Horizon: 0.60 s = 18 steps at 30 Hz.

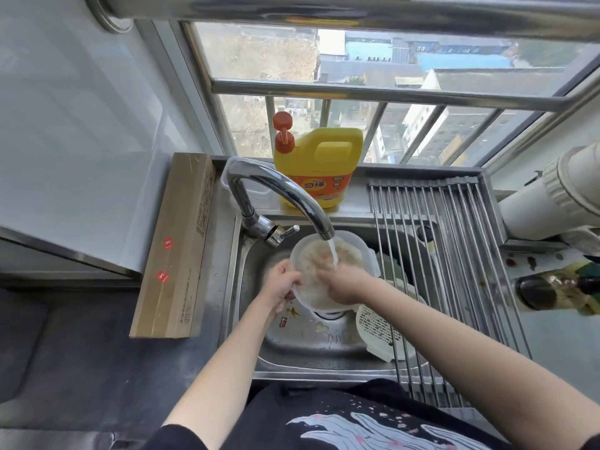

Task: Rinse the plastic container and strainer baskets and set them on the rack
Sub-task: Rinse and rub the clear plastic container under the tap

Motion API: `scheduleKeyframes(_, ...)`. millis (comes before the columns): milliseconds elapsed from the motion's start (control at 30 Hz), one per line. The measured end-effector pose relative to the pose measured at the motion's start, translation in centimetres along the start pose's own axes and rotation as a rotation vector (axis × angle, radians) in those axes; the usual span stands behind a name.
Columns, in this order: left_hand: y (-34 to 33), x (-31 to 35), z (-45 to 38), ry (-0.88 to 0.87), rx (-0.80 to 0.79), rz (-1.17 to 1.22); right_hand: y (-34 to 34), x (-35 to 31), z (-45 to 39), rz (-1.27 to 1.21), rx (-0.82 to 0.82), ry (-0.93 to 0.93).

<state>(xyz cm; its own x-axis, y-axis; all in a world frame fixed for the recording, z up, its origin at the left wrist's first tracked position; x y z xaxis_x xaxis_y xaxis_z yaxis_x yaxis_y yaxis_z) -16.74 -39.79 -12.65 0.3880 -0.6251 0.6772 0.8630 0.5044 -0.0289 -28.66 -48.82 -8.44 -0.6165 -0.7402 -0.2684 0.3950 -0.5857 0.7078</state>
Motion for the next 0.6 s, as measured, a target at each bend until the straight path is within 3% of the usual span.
scheduleKeyframes(67, 0.2, -0.1, -0.3, -0.003, -0.001, 0.002, -1.6, -0.8, 0.5, -0.085, -0.158, 0.105)
scheduleKeyframes(200, 0.2, -0.4, -0.3, -0.015, 0.004, -0.007, -0.4, 1.3, -0.2, -0.060, 0.034, -0.089)
scheduleKeyframes(233, 0.1, -0.4, -0.2, -0.014, 0.005, 0.005, -0.4, 0.6, 0.0, -0.029, 0.026, -0.058)
scheduleKeyframes(333, 0.3, -0.1, 0.1, -0.019, -0.012, -0.001, -0.9, -0.9, 1.1, -0.114, -0.153, 0.090)
scheduleKeyframes(467, 0.3, 0.7, 0.5, -0.079, 0.014, -0.073, 1.8, 2.1, 0.0, -0.087, 0.052, -0.171)
scheduleKeyframes(500, 0.2, 1.0, 0.5, -0.103, 0.031, -0.089, 1.6, 1.6, 0.1, -0.092, 0.062, -0.152)
scheduleKeyframes(600, 0.3, 1.9, 0.2, -0.158, 0.045, -0.121, -1.2, -0.3, 1.1, -0.144, -0.166, 0.101)
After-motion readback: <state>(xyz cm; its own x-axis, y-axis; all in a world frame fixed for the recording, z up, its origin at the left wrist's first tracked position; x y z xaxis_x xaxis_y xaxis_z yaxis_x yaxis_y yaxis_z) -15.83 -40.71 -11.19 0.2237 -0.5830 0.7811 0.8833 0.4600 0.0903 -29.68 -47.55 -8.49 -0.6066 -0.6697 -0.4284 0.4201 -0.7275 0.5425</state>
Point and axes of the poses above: each hand's wrist, its own z-axis away from the middle knuckle, its own y-axis out of the back of the hand, x = y × z, the point moved 2 cm from there along -z, towards the middle knuckle, and after that the axes turned 5 degrees about -z, right-handed, at the moved point
